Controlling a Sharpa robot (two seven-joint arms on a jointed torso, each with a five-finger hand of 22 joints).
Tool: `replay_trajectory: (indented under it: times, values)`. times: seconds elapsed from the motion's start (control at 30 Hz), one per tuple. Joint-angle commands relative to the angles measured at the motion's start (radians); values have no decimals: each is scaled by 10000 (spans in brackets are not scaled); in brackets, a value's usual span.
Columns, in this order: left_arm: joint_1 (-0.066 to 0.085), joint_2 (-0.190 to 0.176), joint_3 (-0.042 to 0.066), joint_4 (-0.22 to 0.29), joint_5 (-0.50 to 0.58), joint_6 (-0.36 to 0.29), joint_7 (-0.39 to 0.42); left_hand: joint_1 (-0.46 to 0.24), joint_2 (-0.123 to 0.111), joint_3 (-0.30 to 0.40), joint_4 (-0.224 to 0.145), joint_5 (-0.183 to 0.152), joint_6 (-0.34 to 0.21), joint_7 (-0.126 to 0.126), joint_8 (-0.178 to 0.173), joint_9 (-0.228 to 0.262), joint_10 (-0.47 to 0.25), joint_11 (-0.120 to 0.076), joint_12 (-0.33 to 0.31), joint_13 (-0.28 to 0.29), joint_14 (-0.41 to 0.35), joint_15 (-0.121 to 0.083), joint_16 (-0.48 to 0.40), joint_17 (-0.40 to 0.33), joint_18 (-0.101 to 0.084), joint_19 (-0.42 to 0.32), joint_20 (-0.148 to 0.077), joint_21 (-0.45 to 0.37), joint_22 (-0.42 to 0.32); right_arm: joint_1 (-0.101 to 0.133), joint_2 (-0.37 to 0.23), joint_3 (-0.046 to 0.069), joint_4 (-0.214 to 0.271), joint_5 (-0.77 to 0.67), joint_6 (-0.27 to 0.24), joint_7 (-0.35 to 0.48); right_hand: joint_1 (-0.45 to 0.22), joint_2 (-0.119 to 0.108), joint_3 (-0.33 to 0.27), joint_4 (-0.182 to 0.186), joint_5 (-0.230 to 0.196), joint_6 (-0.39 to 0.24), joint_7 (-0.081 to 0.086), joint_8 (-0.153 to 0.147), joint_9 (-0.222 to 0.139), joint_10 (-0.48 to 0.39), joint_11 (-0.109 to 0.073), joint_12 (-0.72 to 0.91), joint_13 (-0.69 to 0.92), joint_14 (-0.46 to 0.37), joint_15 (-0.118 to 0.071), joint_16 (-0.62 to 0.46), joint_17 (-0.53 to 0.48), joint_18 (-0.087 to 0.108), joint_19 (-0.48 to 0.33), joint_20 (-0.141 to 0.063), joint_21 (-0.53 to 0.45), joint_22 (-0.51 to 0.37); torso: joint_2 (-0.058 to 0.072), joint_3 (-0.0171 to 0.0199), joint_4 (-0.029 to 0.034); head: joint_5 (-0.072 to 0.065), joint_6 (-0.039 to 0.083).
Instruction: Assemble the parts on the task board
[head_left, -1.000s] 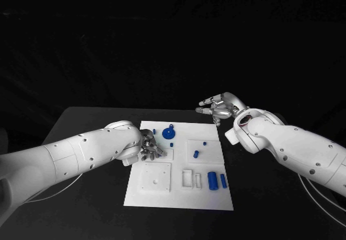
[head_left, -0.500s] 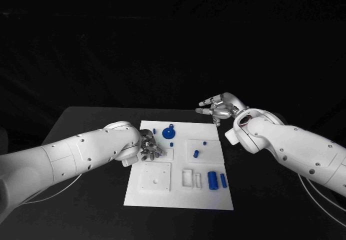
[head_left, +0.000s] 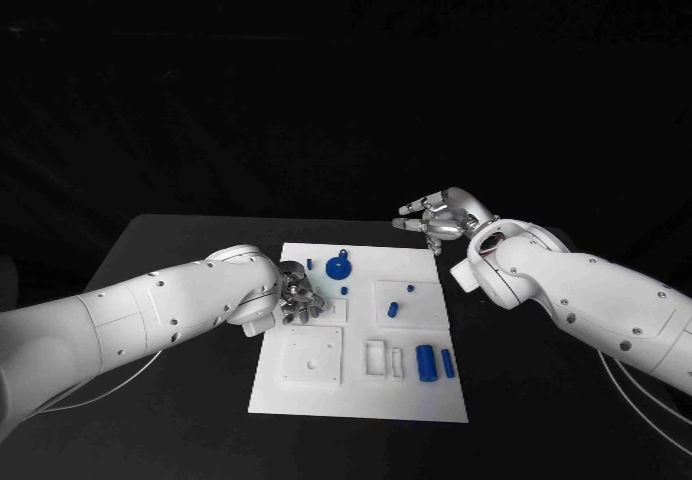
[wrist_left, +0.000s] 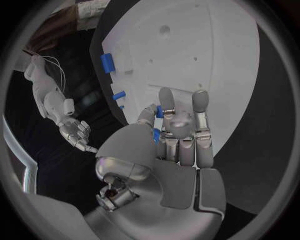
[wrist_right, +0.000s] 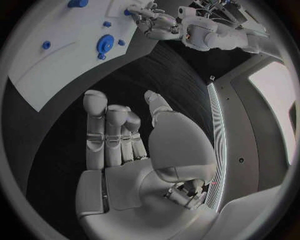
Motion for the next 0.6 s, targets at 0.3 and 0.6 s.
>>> replay_trajectory:
  times: [0.3,0.6]
  values:
    - [-97,-59,2,212,102,40,-136,-357,-1389,5433,-755,-2414,54,8,140,-724,282,30,-72,-35,56,-23,43,6,147,-77,34,139,179,-10,16,4,-26,-6,253,0,-17,14,11,27,36,83,10,-25,-3,-23,3,13,10,27,70,-10,1,194,476,59,-25,6,6,8,-3,45,64]
    - [-33,-102,79,247,101,100,-152,-311,-1409,5493,-757,-2423,67,10,144,-710,286,28,-69,-35,62,-25,53,23,150,-78,30,146,181,-27,53,4,-78,-6,309,-8,-17,14,11,27,36,83,10,-25,-3,-23,3,13,10,27,70,-10,1,194,476,59,-25,6,15,5,0,62,80]
